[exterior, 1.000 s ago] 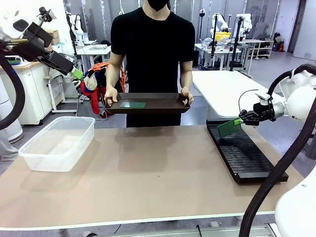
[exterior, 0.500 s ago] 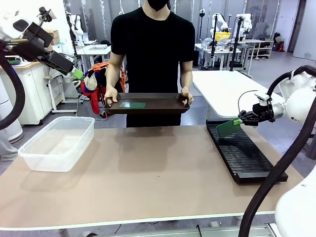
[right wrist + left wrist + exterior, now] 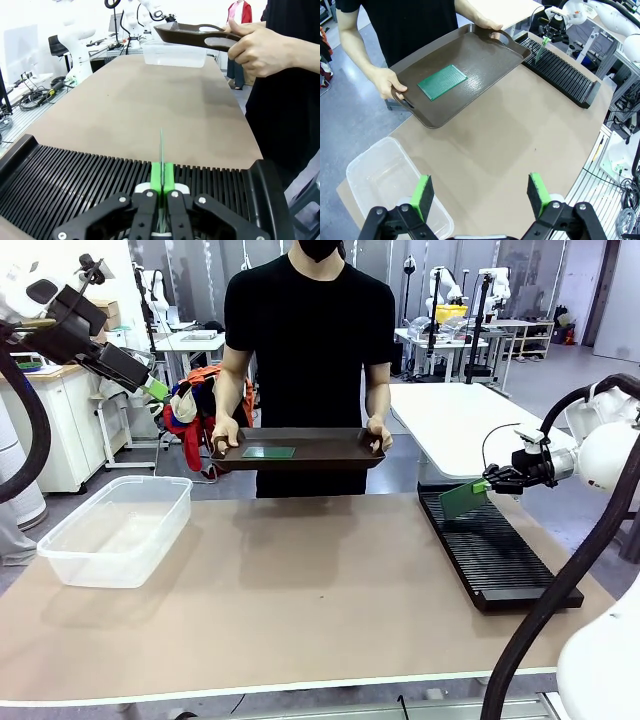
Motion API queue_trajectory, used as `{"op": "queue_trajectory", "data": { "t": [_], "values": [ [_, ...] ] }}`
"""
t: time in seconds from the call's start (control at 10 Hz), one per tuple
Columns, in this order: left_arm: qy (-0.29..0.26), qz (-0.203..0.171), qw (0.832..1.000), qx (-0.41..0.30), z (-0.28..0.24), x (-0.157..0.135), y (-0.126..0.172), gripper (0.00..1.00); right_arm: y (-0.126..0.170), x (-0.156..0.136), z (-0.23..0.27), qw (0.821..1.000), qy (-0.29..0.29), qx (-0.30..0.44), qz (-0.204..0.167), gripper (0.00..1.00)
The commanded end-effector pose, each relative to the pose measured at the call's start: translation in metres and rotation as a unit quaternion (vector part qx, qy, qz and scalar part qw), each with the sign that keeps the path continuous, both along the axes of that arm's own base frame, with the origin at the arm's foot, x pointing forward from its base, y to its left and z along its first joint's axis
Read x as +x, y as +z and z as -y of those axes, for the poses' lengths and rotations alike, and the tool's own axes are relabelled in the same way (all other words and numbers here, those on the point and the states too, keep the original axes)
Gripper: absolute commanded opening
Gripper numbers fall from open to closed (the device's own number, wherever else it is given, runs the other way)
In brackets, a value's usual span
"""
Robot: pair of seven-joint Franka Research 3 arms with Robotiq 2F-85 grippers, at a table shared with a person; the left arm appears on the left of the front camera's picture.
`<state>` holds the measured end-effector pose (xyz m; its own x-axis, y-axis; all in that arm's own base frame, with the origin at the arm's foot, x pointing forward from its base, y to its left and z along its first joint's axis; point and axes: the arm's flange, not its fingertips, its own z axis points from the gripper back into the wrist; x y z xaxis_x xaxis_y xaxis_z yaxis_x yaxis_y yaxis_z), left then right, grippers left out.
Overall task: Sort PCBs into racks and boxes based on the side picked up.
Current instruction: If the short side of the Blank PCB is picked up, insert it into the PCB Rack ; if the long side is picked up, place it in the Organizing box.
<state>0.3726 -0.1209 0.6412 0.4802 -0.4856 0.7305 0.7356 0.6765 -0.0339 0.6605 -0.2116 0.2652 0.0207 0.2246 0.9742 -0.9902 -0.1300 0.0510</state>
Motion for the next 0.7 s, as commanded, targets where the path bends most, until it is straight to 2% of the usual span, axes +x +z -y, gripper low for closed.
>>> {"op": "queue_trajectory", "data": {
  "t": [0.0, 0.6],
  "values": [
    [-0.003, -0.004, 1.0, -0.003, -0.0016, -0.0007, -0.0017, 1.0, 0.0, -0.0002, -0.0011, 1.0, 0.0, 0.003, 0.004, 0.02],
    [-0.003, -0.004, 1.0, -0.003, -0.0016, -0.0007, -0.0017, 1.0, -0.0044, -0.0028, 0.0039, 1.0, 0.011, -0.013, 0.004, 0.02]
  ]
}}
